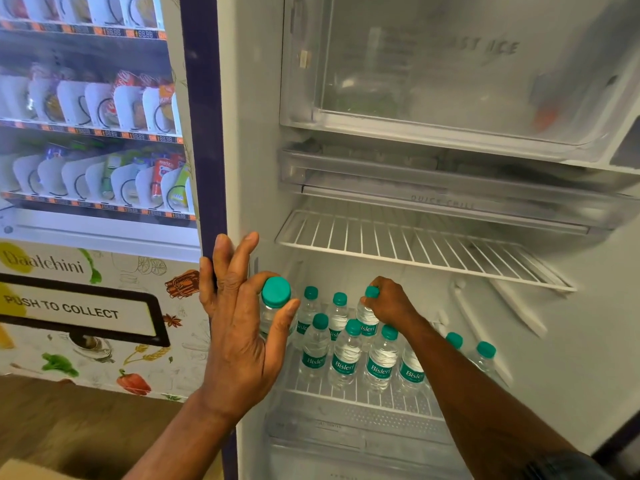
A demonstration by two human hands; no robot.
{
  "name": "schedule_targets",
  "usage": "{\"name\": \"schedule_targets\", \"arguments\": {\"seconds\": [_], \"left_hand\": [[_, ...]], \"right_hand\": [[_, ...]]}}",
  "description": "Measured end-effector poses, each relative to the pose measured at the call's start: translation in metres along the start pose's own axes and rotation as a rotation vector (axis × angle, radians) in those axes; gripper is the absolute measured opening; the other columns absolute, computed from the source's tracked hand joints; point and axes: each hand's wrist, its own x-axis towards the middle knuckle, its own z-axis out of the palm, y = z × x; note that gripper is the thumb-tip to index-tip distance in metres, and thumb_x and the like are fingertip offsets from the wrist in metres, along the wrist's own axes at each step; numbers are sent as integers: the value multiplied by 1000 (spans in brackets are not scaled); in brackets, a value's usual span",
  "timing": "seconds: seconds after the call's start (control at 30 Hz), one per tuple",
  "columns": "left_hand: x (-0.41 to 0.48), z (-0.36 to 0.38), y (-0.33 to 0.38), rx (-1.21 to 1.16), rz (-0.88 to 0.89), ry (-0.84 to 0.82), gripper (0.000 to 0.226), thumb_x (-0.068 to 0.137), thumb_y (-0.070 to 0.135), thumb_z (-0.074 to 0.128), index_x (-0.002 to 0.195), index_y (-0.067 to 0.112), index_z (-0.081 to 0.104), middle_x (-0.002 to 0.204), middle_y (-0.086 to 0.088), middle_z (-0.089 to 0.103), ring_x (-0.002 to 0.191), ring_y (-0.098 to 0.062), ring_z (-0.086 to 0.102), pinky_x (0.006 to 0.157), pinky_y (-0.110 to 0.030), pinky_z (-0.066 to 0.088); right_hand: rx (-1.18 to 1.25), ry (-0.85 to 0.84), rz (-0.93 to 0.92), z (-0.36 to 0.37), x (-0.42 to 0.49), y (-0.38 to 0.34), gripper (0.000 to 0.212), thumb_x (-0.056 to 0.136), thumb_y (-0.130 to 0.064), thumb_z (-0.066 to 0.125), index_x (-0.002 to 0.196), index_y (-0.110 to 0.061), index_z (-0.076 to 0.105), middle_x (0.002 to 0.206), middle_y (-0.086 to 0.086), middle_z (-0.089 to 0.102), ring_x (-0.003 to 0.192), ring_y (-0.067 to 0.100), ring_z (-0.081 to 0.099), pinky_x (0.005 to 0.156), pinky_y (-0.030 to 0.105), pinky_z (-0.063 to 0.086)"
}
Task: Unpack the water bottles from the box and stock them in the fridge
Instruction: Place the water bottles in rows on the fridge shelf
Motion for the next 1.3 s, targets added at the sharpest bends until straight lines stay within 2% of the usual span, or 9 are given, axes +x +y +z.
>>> {"name": "schedule_targets", "arguments": {"seconds": [0.2, 0.47, 0.93, 1.3], "left_hand": [[0, 1, -1, 7, -7, 1, 36, 107, 46, 42, 124, 16, 53, 167, -10, 28, 161, -28, 6, 130, -46, -4], [0, 0, 0, 10, 3, 9, 34, 107, 44, 43, 125, 16, 52, 166, -12, 29, 161, -27, 5, 130, -47, -3], [1, 4, 1, 23, -9, 32, 38, 107, 49, 41, 123, 16, 52, 164, -11, 30, 161, -21, 5, 130, -45, -3], [1, 4, 1, 24, -11, 36, 39, 108, 49, 40, 125, 16, 51, 165, -10, 29, 161, -21, 4, 130, -44, -4]], "right_hand": [[-58, -64, 19, 8, 2, 3, 44, 93, -26, 66, 131, -10, 49, 132, 11, 56, 116, 27, 56, 100, 34, 45], [-117, -90, 27, 13, 6, 6, 45, 92, -29, 68, 129, -10, 50, 128, 11, 58, 111, 24, 58, 92, 30, 45], [-114, -94, 17, 14, 6, 8, 45, 91, -28, 68, 129, -11, 51, 129, 10, 58, 112, 25, 58, 95, 32, 47], [-131, -145, 13, 7, 6, 5, 55, 90, -29, 69, 137, -13, 46, 137, 10, 52, 118, 27, 55, 100, 33, 46]]}}
